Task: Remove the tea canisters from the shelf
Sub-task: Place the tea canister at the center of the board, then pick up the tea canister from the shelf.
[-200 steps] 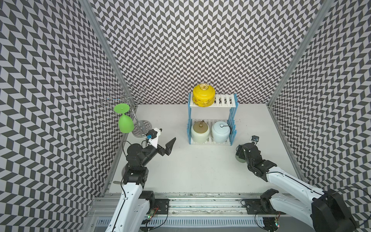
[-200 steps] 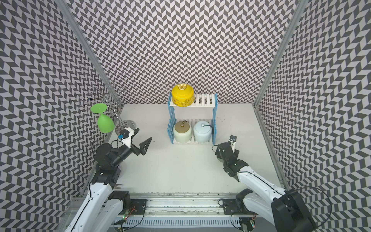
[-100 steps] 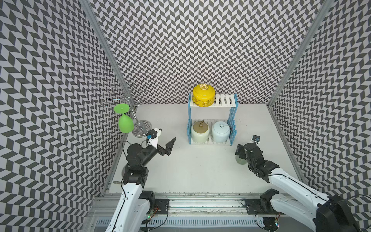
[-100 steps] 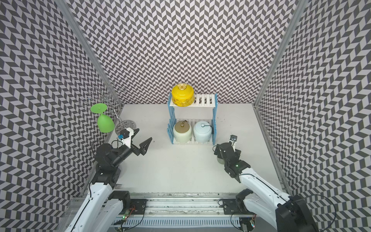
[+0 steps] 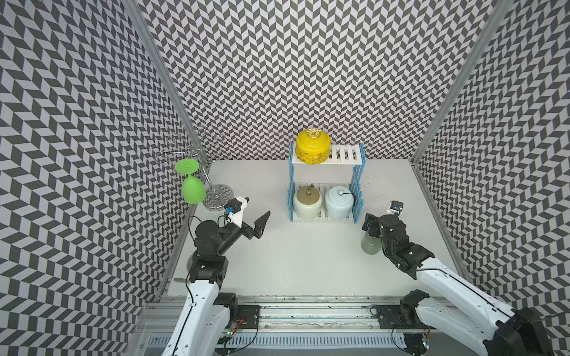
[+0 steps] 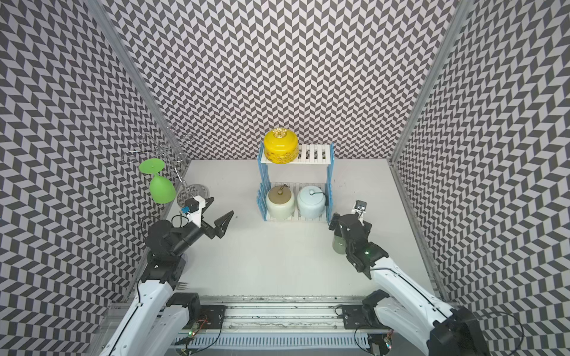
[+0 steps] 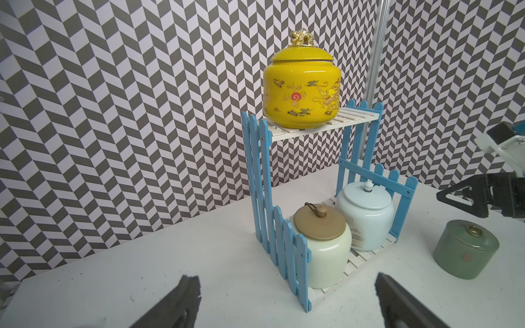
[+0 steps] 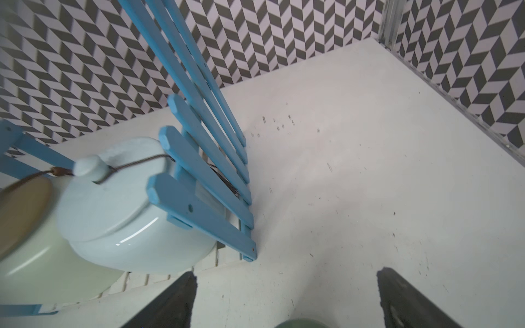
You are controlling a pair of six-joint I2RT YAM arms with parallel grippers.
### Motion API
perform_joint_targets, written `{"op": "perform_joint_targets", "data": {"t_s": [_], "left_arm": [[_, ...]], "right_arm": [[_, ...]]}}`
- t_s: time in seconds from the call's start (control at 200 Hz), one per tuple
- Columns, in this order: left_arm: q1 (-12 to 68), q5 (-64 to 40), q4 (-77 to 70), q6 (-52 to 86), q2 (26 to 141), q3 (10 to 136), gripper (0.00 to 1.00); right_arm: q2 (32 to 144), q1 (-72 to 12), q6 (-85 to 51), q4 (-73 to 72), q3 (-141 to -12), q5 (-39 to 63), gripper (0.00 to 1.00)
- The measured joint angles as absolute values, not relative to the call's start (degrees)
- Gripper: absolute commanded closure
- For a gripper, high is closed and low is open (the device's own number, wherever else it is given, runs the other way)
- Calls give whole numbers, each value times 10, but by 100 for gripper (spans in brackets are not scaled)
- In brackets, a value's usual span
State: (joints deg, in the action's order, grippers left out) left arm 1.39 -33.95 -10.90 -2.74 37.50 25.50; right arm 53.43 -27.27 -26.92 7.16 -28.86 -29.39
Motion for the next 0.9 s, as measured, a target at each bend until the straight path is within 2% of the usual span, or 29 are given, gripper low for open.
{"op": "perform_joint_targets", "data": {"t_s": [0.496, 0.901], "left_arm": [[13, -355, -105, -19, 388, 263, 0], [15, -363, -62, -36, 476, 416, 0]], "right_arm": [[440, -273, -130, 59, -352, -282, 0], [376, -273, -12, 55, -364, -241, 0]]}}
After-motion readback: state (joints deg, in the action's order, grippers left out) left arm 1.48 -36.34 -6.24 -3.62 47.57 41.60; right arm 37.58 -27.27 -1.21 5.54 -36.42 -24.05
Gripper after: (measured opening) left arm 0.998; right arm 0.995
